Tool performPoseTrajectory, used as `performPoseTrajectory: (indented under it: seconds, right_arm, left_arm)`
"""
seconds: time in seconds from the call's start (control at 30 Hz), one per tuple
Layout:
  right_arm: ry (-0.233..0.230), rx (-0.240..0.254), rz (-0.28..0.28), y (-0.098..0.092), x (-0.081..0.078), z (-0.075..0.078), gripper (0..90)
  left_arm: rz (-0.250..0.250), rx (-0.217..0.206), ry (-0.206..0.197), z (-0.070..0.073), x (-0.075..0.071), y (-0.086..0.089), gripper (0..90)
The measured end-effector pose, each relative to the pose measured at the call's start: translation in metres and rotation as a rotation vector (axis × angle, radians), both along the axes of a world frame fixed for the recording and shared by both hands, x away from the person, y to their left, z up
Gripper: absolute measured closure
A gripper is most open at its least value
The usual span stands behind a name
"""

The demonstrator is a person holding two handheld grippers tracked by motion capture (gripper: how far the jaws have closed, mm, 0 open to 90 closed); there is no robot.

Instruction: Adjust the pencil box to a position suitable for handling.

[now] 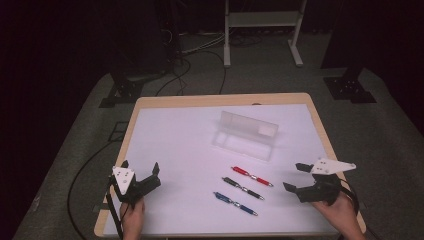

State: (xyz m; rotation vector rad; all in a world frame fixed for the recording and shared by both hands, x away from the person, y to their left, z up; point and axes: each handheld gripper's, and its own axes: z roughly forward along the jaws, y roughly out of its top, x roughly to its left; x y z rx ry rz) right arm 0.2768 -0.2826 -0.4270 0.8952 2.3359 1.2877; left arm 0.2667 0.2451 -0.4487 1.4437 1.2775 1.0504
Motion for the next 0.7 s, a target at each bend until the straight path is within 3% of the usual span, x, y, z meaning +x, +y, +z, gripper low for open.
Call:
performPoseTrajectory:
  seconds: [0.27, 0.7]
  right_arm:
    - [0.021, -0.047, 0.073, 0.037, 0.021, 0.003, 19.6]
    - [0.028, -0.095, 0.154, 0.079, 0.043, 0.004, 23.9]
  left_arm:
    - [0.009, -0.009, -0.004, 0.0, -0.001, 0.002, 0.3]
    - [0.008, -0.009, -0.007, 0.001, -0.002, 0.004, 0.3]
